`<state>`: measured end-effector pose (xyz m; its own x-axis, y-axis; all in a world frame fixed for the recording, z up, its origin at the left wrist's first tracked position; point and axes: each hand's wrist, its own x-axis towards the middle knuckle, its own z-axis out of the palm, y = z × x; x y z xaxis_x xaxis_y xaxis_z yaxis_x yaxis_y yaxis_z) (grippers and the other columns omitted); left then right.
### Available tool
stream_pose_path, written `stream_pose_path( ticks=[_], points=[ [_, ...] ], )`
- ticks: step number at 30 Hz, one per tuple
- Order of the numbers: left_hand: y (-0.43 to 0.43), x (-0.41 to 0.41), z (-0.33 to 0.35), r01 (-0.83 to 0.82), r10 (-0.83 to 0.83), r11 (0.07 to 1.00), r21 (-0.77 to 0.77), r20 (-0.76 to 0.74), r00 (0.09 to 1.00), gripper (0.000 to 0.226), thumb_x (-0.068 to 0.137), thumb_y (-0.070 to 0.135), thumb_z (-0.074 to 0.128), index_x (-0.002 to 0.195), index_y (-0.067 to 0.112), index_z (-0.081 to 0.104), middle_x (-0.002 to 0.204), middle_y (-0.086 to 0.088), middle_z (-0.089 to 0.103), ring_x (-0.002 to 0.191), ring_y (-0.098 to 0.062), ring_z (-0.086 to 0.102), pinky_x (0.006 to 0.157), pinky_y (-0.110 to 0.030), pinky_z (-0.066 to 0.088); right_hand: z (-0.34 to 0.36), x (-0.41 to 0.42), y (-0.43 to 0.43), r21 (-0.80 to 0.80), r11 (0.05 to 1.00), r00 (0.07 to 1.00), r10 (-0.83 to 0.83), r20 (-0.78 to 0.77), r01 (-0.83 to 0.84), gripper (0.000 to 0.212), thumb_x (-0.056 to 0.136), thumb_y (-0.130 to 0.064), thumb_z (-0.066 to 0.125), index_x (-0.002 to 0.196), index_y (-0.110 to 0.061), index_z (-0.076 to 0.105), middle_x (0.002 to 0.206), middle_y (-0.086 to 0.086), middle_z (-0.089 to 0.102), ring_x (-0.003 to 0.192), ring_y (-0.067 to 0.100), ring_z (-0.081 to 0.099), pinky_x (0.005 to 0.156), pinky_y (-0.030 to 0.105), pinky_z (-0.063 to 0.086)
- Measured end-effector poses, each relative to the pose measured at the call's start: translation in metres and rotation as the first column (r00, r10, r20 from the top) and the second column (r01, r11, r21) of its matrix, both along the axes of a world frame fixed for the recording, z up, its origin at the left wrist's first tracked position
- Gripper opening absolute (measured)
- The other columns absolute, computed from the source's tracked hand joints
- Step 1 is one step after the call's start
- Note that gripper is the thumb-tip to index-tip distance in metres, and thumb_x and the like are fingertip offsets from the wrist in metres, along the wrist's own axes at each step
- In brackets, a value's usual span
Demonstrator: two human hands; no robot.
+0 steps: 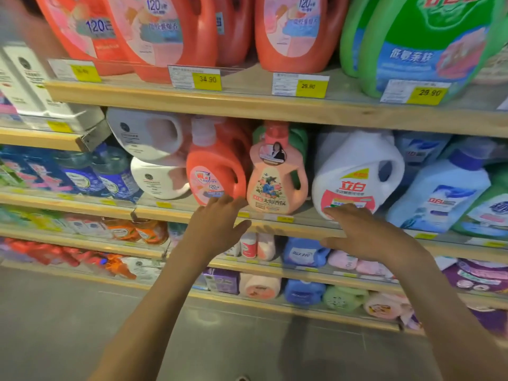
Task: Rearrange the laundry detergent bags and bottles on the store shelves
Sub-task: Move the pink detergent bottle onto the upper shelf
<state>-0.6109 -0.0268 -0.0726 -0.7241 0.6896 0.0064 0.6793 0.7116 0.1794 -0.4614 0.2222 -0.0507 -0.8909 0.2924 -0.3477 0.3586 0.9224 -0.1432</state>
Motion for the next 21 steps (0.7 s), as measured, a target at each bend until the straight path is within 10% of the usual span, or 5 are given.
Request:
stream_pose_path(
  ticks=[21],
  points=[
    [0.064, -0.085, -0.087, -0.160, -0.078, 0.825, 0.541, 0.390, 0.917, 0.061, 0.092, 0.014, 0.070, 0.145, 0.006, 0.041, 0.137, -0.011, 0.058, 0.127, -0.027, 0.055, 0.091, -0.023, 0.038, -0.039, -0.084, 0.003, -0.228, 0.970, 0.878, -0.181, -0.442, 0.086, 0.084, 0.088, -0.023, 0.071, 0.153, -0.035, 0.019, 0.142, 0.017, 0.043, 0.124, 0.035, 0.050, 0.092, 0.041, 0.045]
  ],
)
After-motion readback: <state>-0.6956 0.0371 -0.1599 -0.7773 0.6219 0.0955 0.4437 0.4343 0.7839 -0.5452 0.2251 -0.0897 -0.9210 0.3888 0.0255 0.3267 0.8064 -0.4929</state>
